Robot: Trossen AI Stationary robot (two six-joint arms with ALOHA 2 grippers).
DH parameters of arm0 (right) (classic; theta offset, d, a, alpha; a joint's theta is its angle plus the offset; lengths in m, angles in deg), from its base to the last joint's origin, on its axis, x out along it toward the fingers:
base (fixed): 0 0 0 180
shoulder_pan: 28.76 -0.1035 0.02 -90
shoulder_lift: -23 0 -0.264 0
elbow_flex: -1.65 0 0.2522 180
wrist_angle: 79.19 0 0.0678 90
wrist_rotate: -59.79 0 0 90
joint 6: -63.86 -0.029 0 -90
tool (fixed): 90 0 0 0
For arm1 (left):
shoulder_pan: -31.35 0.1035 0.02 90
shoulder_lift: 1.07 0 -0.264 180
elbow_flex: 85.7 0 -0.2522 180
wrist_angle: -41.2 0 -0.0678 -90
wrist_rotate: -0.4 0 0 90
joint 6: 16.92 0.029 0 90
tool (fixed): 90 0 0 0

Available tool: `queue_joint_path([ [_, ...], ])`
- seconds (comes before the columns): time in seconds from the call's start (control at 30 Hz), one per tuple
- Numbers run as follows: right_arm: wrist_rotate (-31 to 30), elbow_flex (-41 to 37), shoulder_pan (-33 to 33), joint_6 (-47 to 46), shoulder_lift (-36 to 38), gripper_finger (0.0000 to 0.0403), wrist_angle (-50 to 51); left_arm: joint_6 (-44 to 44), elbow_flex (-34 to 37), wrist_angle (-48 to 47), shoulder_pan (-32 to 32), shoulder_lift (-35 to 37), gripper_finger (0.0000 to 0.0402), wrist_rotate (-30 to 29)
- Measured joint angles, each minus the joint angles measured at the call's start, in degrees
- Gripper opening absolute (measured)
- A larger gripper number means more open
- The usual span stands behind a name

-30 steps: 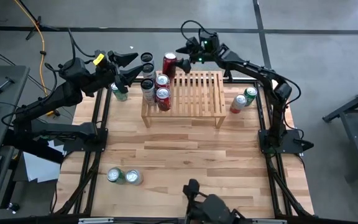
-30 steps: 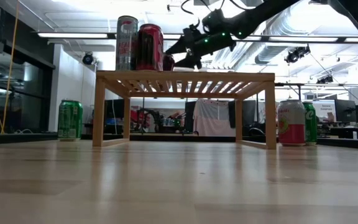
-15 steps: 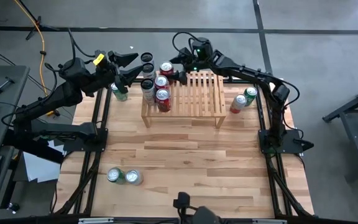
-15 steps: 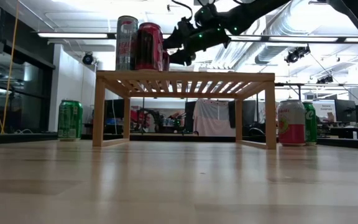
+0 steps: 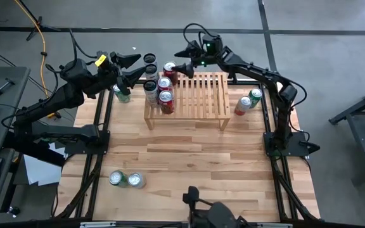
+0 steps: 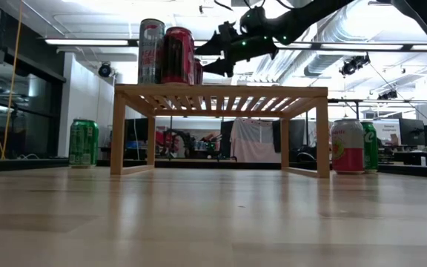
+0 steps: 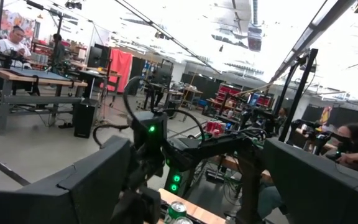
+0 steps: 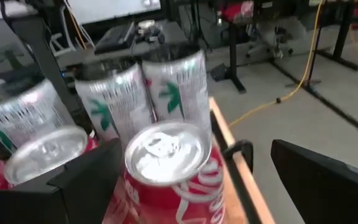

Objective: Place canned beverage on shelf
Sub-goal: Put the bottom left green soda can on the shelf

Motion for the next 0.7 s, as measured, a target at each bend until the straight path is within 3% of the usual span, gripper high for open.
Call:
queue_joint_path([
  [0.33,3.4,0.0,1.6,-1.3,5.8,0.0396,0.7,1.6,0.0,-0.5,0.0,0.0,0.036,0.0],
  [0.57,3.8,0.0,3.8,5.4,12.9,0.0396,15.3,3.2,0.0,-2.8,0.0,0.0,0.036,0.0],
  [0.7,8.4,0.0,4.6,9.6,17.1,0.0396,24.8,5.7,0.0,-4.3,0.0,0.2,0.036,1.2],
])
